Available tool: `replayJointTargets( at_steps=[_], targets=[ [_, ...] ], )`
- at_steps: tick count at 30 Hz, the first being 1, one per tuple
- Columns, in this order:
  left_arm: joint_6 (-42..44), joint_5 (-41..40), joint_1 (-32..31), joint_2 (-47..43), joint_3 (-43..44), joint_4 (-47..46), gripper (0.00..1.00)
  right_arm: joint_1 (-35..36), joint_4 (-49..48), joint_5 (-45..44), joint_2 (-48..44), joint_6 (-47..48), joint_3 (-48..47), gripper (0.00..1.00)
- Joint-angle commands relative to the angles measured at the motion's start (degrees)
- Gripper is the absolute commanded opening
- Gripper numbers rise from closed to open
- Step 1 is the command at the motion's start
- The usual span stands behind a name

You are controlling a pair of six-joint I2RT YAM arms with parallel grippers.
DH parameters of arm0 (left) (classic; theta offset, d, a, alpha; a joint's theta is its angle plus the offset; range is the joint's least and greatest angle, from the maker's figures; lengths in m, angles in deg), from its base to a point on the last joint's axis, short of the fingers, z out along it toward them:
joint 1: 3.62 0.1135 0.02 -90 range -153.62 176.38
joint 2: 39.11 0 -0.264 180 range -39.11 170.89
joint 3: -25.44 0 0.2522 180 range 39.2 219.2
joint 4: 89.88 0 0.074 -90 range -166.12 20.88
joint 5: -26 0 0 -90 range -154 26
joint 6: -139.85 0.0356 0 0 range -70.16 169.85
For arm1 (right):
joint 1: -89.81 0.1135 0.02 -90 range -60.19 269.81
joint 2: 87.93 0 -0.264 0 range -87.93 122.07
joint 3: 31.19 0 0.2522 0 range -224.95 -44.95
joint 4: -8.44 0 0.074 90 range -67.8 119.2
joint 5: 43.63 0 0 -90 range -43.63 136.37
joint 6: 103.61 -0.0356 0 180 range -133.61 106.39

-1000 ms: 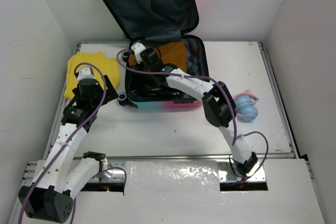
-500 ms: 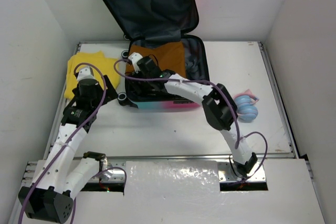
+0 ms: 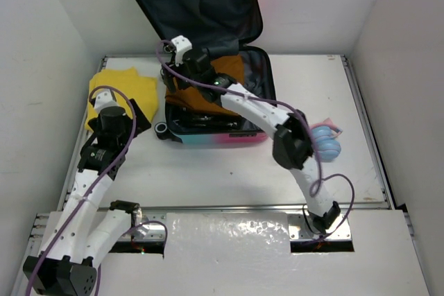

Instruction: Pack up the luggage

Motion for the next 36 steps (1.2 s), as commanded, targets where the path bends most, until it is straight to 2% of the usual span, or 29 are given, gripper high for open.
replayJointTargets(
  at_steps=[1, 6, 10, 13, 15, 16, 17, 18, 20, 23, 24, 26, 27, 29, 30, 31, 32, 35, 36],
  targets=[
    [-0.71, -1.75, 0.79, -0.13, 0.64, -0.64, 1.00, -1.17, 7.45, 1.15, 12.22, -2.79, -8.51, 0.69],
    [-0.88, -2.10, 0.70, -0.13, 0.64, -0.72, 1.00, -2.31, 4.56, -0.86, 13.14, -4.02, 2.09, 0.66],
    [-2.20, -2.72, 0.79, 0.83, 1.43, -0.29, 1.00, -2.32, 2.72, -4.47, 9.72, -2.88, 11.76, 0.63],
    [-4.21, -4.03, 0.79, 2.41, 4.58, 1.38, 1.00, -2.93, 9.71, -3.17, 12.34, -0.95, 5.75, 0.65],
    [-5.36, -4.56, 0.87, 3.47, 7.05, 3.14, 1.00, -3.20, 9.14, -0.36, 10.78, -0.50, 6.24, 0.78],
    [-6.06, -4.39, 0.87, 5.04, 9.67, 3.58, 1.00, -3.28, 5.04, 2.61, 8.94, -0.42, 9.38, 0.83],
    [-6.24, -4.21, 0.87, 6.10, 11.09, 4.19, 1.00, -3.28, 3.78, 2.91, 6.92, -0.59, 10.11, 0.93],
    [-6.24, -4.30, 1.22, 8.72, 12.41, 4.55, 1.00, -3.63, 3.34, 3.00, 3.68, -0.59, 10.03, 0.97],
    [-5.98, -3.08, 2.54, 12.16, 16.89, 5.86, 1.00, -4.33, 5.61, 2.82, 1.20, -0.50, 6.44, 0.99],
    [-6.41, 6.13, 11.30, 18.67, 20.77, 7.44, 1.00, -5.65, 9.04, 0.28, -5.74, -0.85, 4.75, 0.99],
    [-8.68, 7.99, 16.12, 20.68, 20.16, 7.28, 1.00, -5.83, 8.96, 0.01, -11.24, -0.94, 6.14, 0.99],
    [-11.68, 11.07, 20.01, 22.36, 18.58, 5.35, 1.00, -5.92, 8.26, -3.05, -18.20, -1.55, 14.30, 0.99],
    [-14.65, 12.12, 23.43, 24.28, 16.66, 4.21, 1.00, -5.92, 6.95, -3.68, -25.55, -1.82, 17.99, 0.99],
    [-17.40, 15.99, 26.44, 27.01, 15.41, 1.40, 1.00, -6.01, 4.14, -2.99, -32.88, -3.66, 29.76, 0.99],
    [-19.49, 15.83, 27.23, 29.55, 14.54, -0.01, 1.00, -5.92, 0.55, 2.24, -36.22, -3.75, 37.02, 0.99],
    [-20.39, 14.87, 28.02, 30.71, 13.75, -3.76, 1.00, -5.92, -0.09, 7.60, -41.74, -4.28, 39.71, 0.99],
    [-21.18, 15.82, 28.03, 31.85, 12.61, -6.41, 1.00, -5.92, 0.16, 7.65, -43.88, -5.15, 41.47, 0.99],
    [-26.71, 23.36, 32.24, 36.77, 5.67, -19.76, 1.00, -5.83, -2.80, 19.84, -52.67, -8.14, 51.66, 0.99],
    [-29.16, 25.30, 32.86, 40.09, 3.04, -23.28, 1.00, -5.75, -8.65, 24.74, -55.04, -8.85, 55.25, 0.99]
  ],
)
